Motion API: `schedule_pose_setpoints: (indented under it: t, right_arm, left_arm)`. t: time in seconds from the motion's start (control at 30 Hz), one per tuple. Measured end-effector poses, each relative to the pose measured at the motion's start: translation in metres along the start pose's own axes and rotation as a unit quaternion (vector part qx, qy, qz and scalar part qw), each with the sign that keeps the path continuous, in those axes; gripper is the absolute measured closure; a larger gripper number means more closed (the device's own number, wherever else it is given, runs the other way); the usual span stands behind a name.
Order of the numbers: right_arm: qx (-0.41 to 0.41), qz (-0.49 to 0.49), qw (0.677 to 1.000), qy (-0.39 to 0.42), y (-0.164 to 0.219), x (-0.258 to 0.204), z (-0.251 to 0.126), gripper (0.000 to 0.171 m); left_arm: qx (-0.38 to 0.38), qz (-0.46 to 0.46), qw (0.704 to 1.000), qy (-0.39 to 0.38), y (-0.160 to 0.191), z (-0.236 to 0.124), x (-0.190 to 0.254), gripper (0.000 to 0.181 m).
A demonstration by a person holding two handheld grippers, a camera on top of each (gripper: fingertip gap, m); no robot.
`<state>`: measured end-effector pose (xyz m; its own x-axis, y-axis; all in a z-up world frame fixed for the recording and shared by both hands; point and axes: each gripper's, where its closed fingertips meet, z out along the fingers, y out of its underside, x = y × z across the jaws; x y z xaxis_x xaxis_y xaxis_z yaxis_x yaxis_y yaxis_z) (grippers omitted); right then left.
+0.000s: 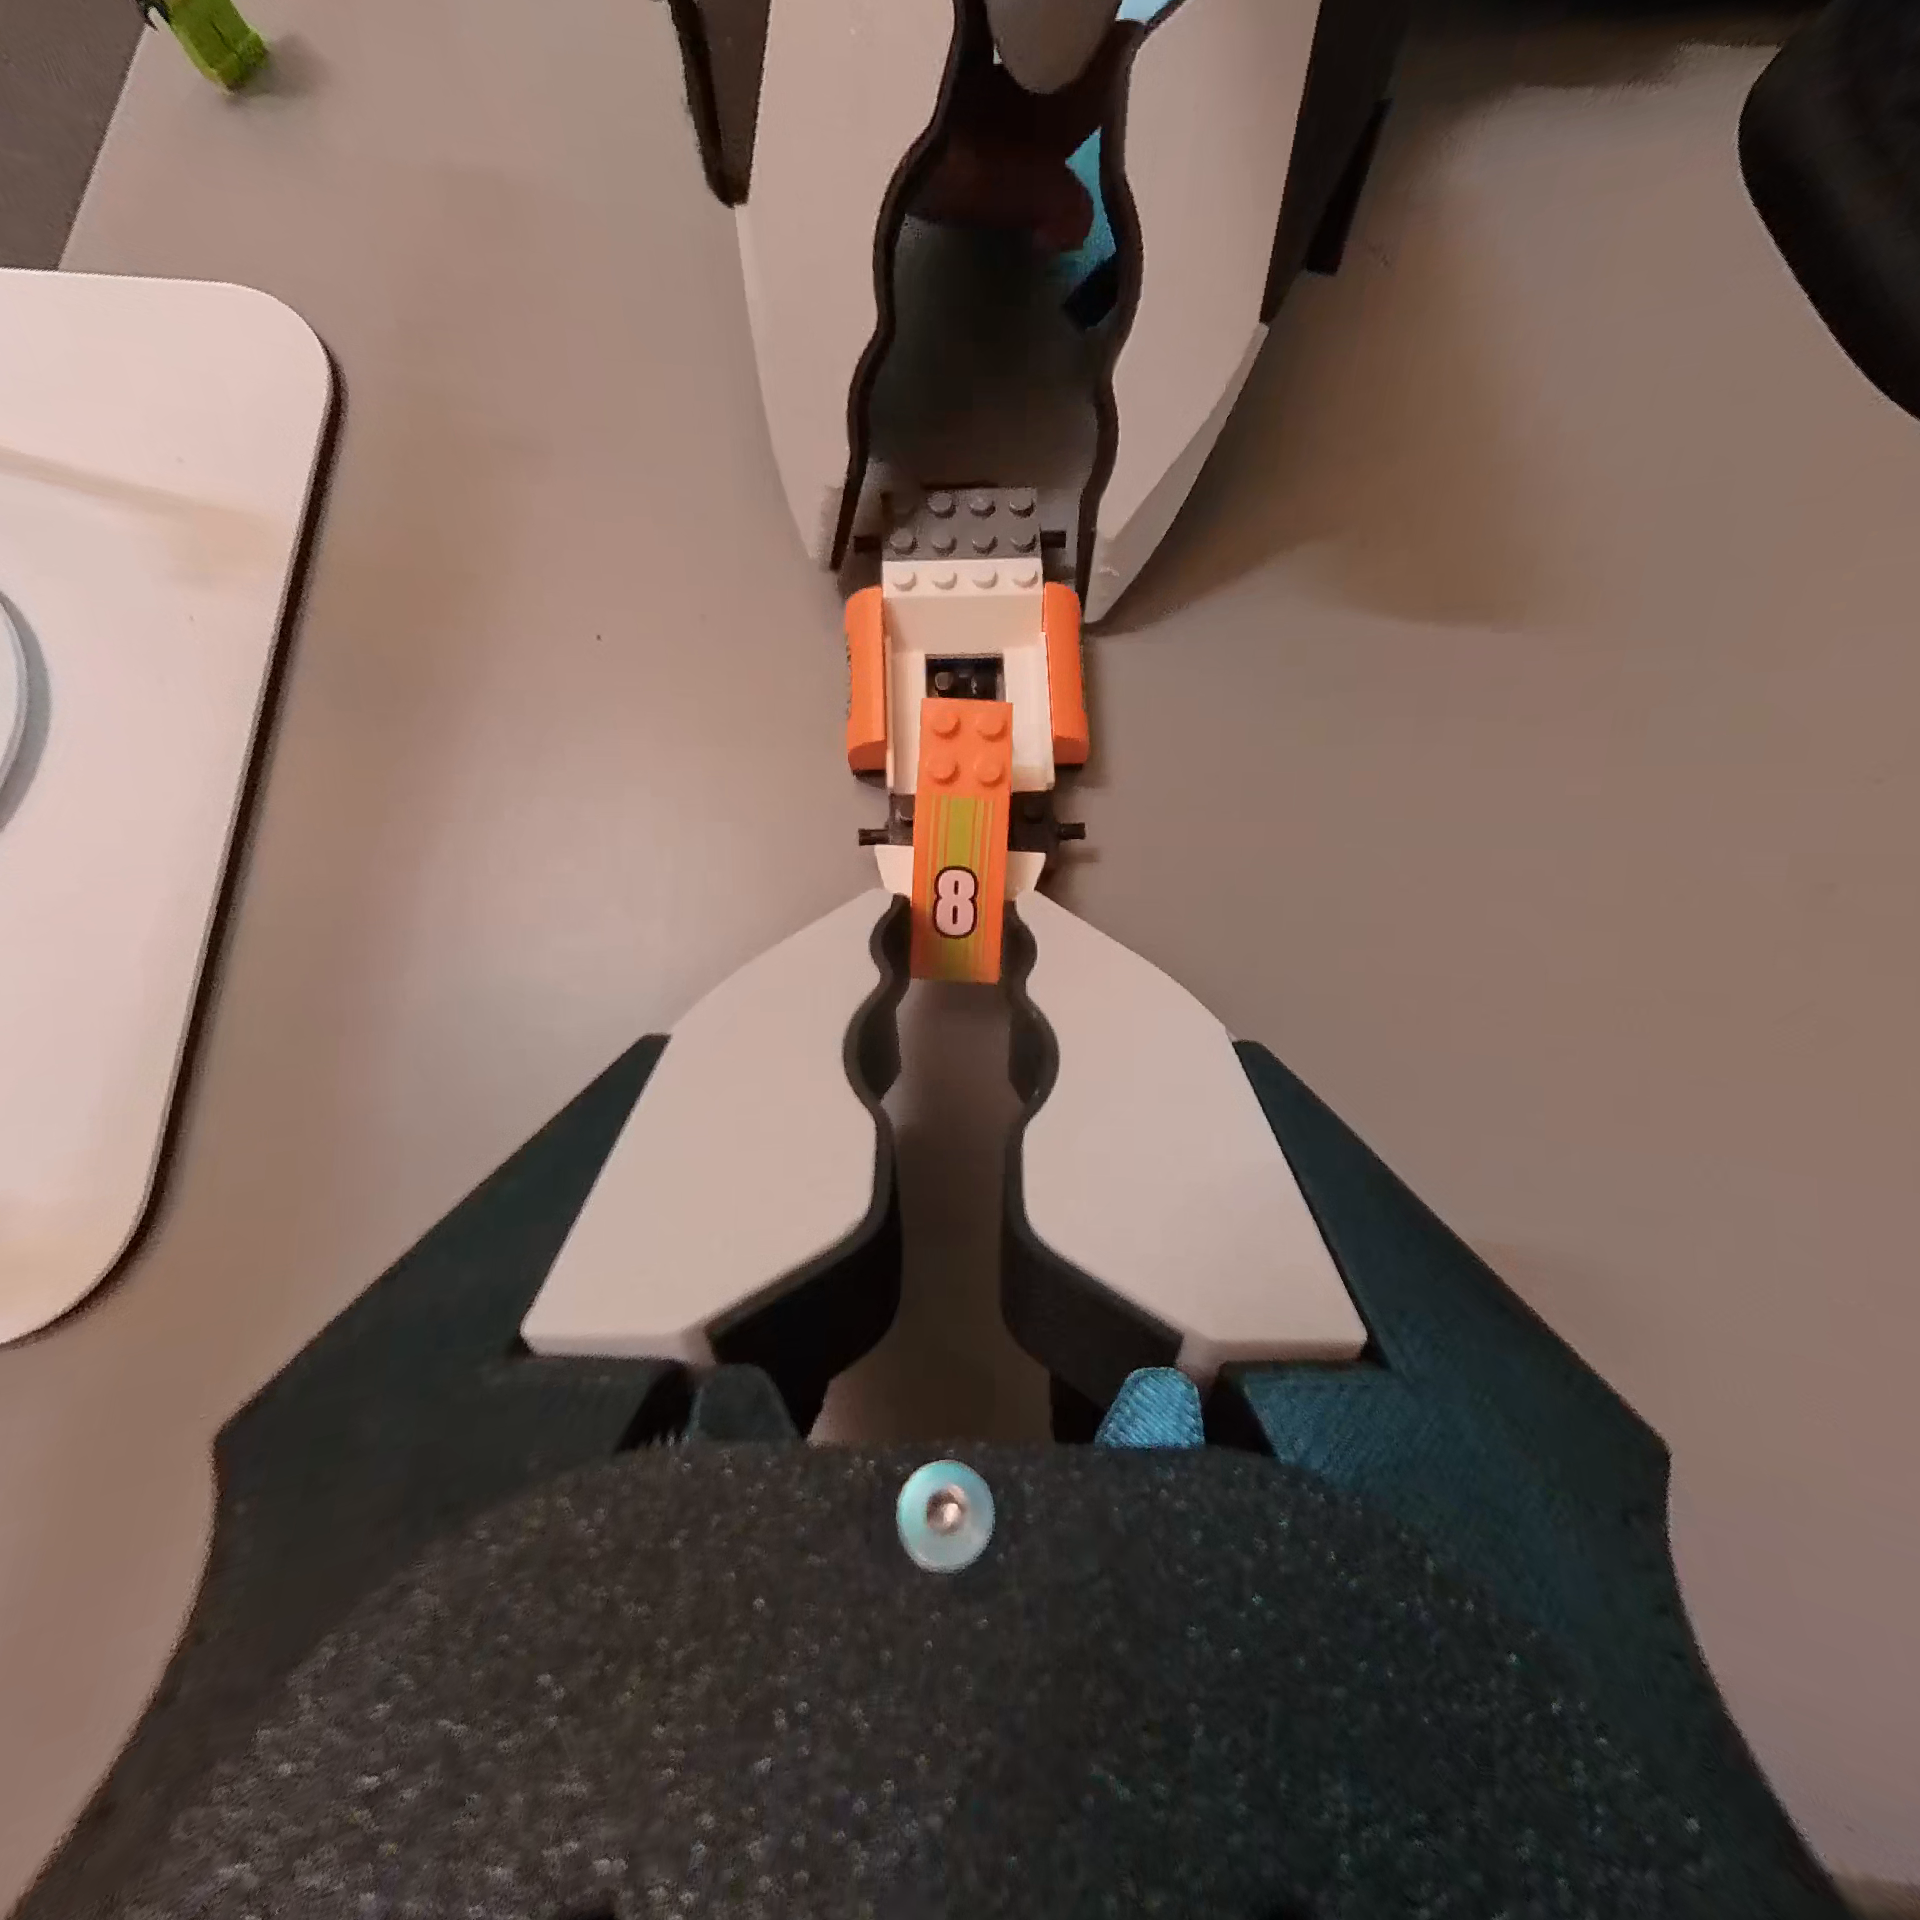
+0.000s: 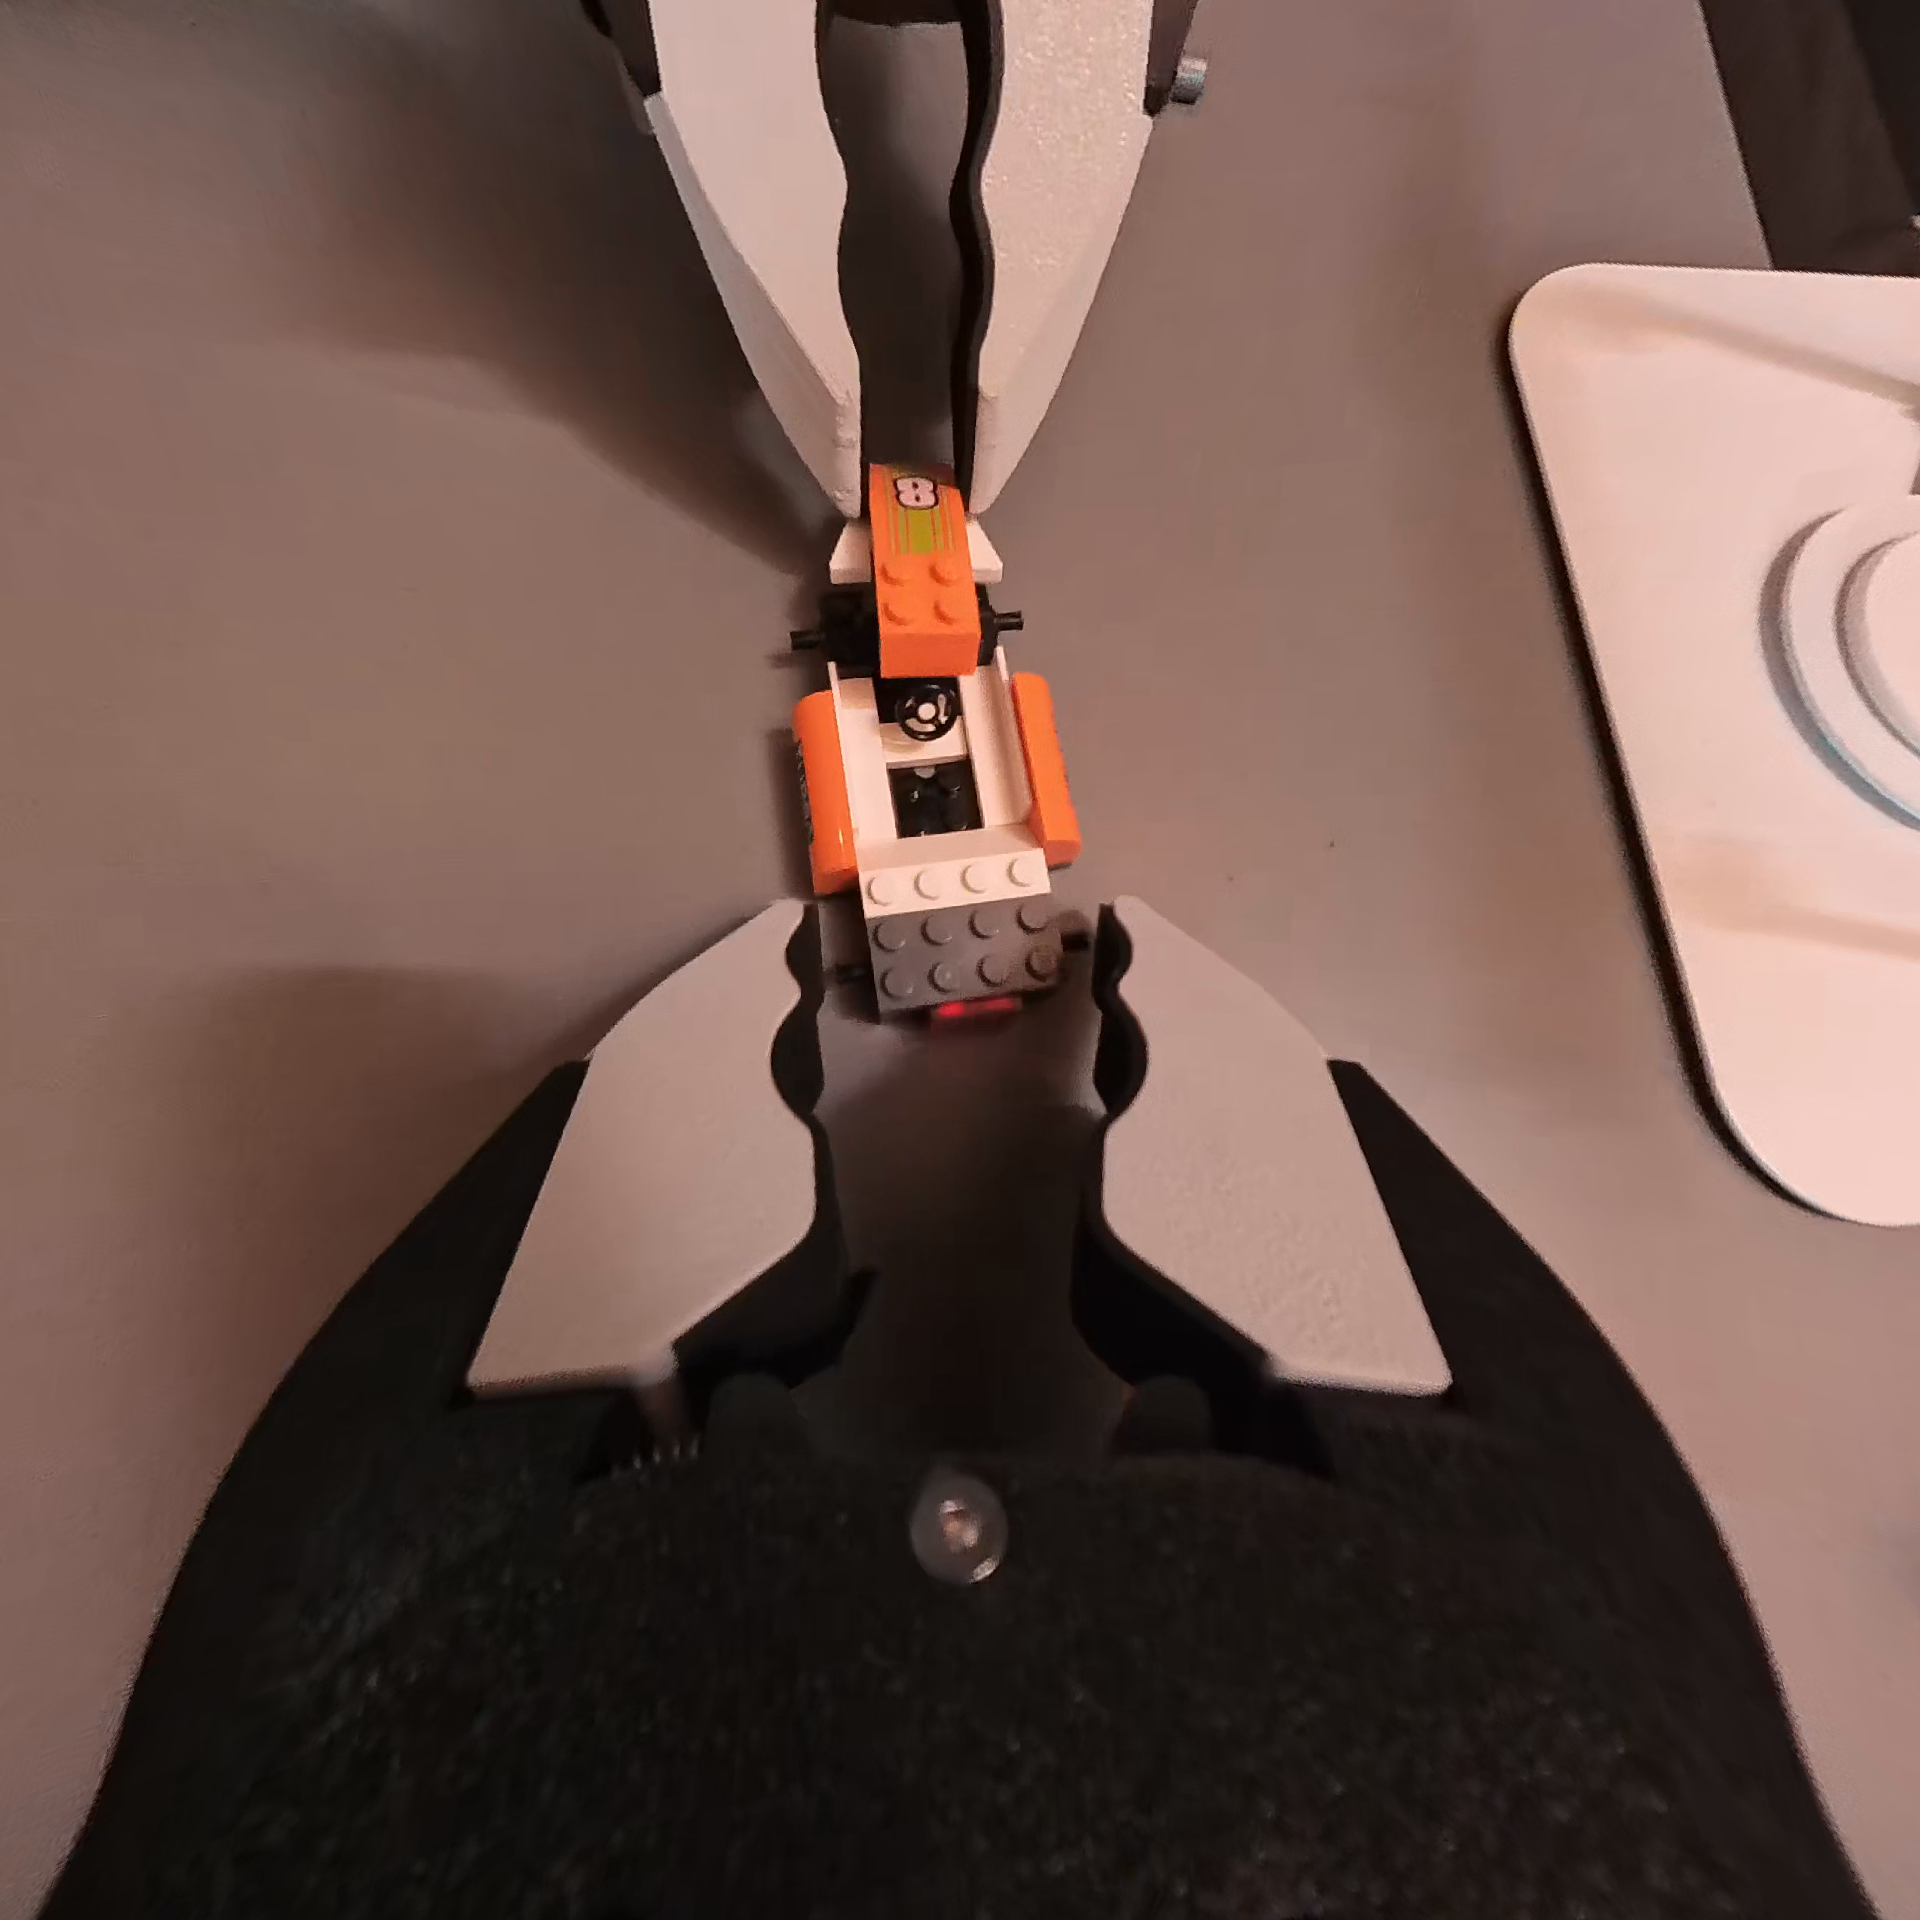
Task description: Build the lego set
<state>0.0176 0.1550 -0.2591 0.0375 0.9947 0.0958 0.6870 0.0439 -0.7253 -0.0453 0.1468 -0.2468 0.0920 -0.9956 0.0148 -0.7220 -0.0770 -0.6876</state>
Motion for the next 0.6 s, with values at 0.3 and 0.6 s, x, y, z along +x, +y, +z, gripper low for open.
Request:
schedule_pose_setpoints:
  t: [0.3, 0.6]
  right_arm:
    - [0.007, 0.004, 1.0, 0.004, -0.0013, 0.0007, 0.001, 0.119]
    - [0.012, -0.008, 1.0, 0.008, -0.0019, 0.0009, 0.0008, 0.132]
  left_arm:
    - [-0.014, 0.002, 1.0, -0.001, 0.0038, -0.0036, -0.0004, 0.165]
    - [-0.036, 0.006, 0.999, 0.003, 0.0077, -0.0017, -0.0004, 0.165]
